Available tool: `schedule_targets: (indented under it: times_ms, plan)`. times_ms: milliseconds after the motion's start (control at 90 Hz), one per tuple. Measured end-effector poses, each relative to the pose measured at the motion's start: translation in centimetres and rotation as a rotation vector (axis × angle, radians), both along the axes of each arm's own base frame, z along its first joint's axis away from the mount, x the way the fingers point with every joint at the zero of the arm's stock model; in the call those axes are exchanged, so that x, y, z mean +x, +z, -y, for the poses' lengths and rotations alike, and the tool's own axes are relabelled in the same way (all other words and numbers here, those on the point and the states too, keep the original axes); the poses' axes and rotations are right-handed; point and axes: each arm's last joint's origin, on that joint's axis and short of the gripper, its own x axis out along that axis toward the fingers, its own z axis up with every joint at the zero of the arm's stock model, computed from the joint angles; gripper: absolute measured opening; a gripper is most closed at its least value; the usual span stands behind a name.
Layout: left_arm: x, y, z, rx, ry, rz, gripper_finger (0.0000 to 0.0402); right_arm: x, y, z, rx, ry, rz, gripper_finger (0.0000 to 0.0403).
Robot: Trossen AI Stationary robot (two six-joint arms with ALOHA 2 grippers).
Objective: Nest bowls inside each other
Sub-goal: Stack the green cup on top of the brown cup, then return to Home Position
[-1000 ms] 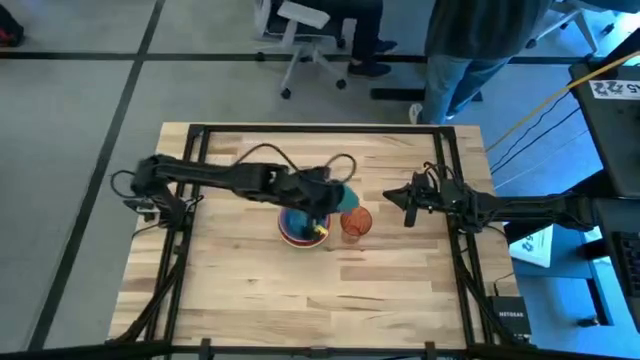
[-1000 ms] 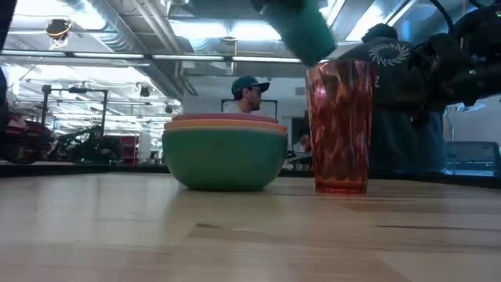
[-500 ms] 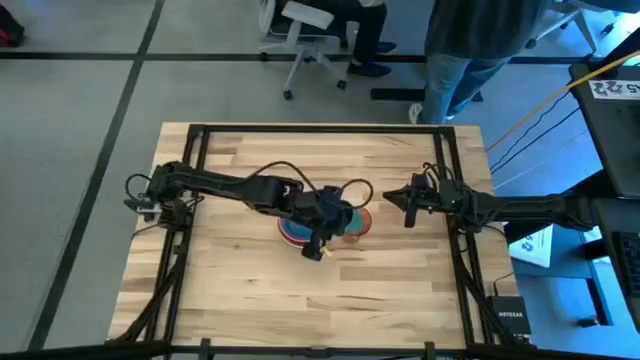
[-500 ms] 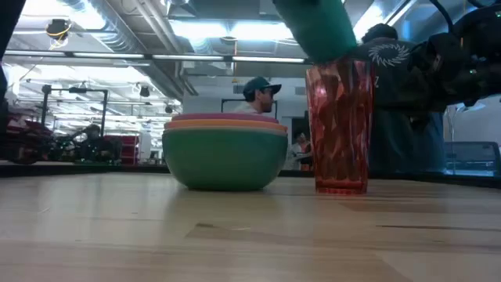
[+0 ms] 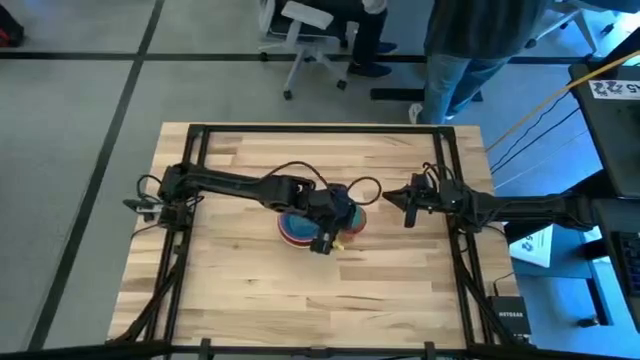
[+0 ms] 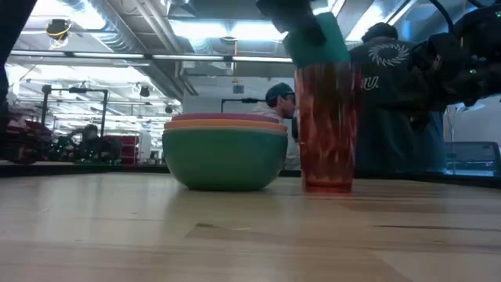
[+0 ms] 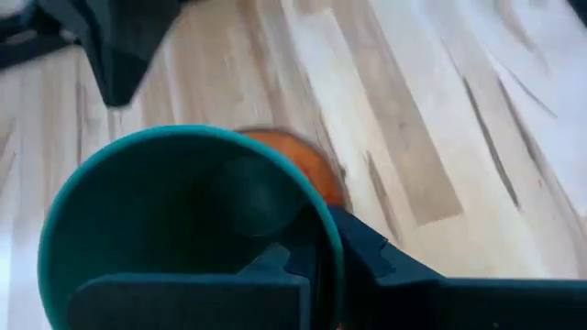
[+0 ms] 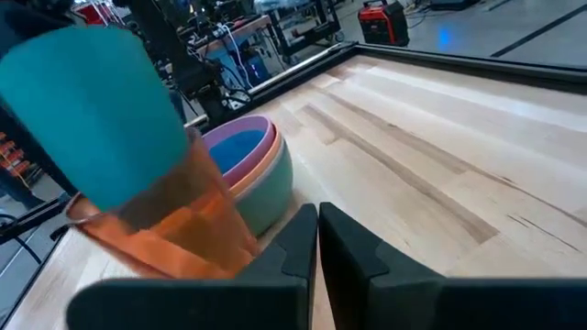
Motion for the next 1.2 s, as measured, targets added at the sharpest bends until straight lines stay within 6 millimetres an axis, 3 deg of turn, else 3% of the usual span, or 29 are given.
schedule_targets:
  times_ms: [511,667,889,1078,1200]
  plan:
    - [-0.3,-0.1,0.4,-0.052,0.055,-0.028,0.0085,0.0,0.0,0.0,0.000,0.000,-0.004,0.0001]
    - [-1.0,0.9,-0.1,-0.006,0.120,-0.011,0.0071,0.0,0.0,0.0,0.000,0.000,-0.005,0.0001]
    - [-3.2,4.1,-2.6,-0.016,0.170,0.051,0.0006,0.0,-0.1,0.0,0.000,0.001,-0.005,0.0001]
    - [-5.9,4.3,-5.2,-0.100,0.204,0.062,0.0000,0.0,-0.1,-0.1,0.006,0.027,-0.011,0.0001]
    - [-8.9,4.0,-6.5,-0.131,0.259,0.118,0.0000,0.0,-0.2,-0.1,0.007,0.027,-0.014,0.0001]
